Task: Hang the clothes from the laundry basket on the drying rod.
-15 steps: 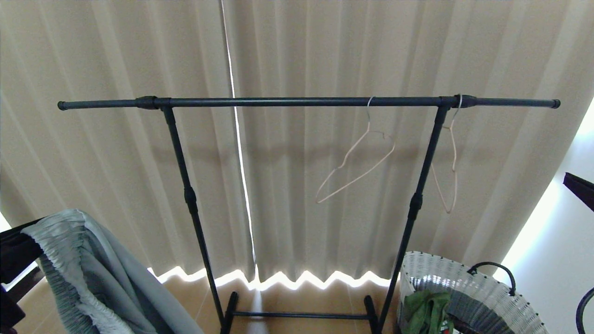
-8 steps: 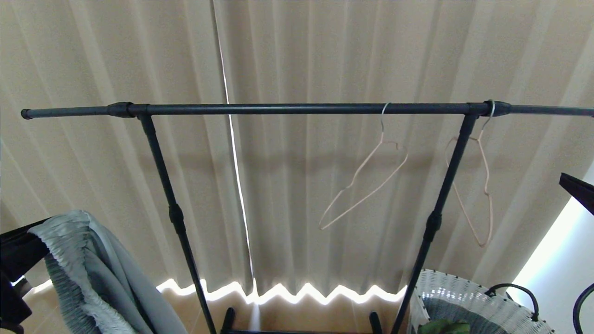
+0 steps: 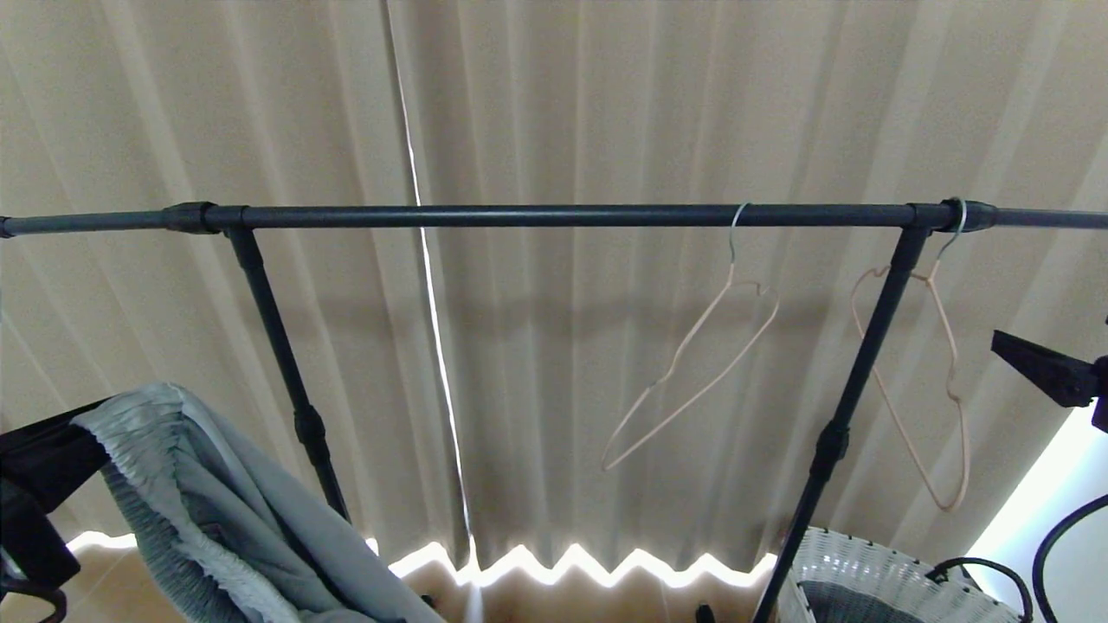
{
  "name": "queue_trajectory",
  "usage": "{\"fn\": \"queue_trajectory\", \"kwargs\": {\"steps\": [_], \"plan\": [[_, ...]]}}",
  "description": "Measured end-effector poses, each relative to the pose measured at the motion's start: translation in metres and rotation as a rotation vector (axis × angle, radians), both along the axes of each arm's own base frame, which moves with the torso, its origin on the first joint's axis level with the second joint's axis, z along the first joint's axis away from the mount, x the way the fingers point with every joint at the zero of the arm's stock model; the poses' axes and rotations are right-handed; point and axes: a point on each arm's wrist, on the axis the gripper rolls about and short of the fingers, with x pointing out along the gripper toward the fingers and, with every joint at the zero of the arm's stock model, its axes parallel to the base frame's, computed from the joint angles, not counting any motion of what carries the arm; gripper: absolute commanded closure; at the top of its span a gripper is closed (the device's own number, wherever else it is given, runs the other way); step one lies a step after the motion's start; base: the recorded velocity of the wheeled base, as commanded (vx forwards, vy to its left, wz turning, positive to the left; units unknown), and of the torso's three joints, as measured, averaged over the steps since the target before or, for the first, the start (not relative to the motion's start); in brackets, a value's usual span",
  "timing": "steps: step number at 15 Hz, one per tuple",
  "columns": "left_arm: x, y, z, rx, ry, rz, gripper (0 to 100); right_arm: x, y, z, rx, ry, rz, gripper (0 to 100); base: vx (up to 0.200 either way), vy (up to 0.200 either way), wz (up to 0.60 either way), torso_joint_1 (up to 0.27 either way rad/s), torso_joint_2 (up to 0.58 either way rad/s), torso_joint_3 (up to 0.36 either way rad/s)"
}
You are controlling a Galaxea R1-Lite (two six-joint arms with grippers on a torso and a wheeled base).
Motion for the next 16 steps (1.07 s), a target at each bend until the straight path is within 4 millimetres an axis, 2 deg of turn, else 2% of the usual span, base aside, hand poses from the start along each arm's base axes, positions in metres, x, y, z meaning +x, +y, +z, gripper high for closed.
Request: {"fn": "queue_trajectory", "kwargs": {"steps": [4, 7, 16], "plan": [[0.000, 0.000, 0.000, -0.001, 0.003, 0.001, 100, 0.035, 0.002, -0.022, 0.086, 0.151, -0.065, 0, 0.000, 0.000, 0.00, 0.000, 0.00, 0.000], [0.001, 0.000, -0.001, 0.001, 0.005, 0.001, 100, 0.043, 0.002, -0.037, 0.082, 0.273, -0.115, 0, 0.000, 0.000, 0.00, 0.000, 0.00, 0.000], [0.001, 0.000, -0.001, 0.001, 0.007, 0.001, 100, 0.057, -0.002, -0.032, 0.108, 0.287, -0.188, 0, 0.000, 0.000, 0.00, 0.000, 0.00, 0.000]]}}
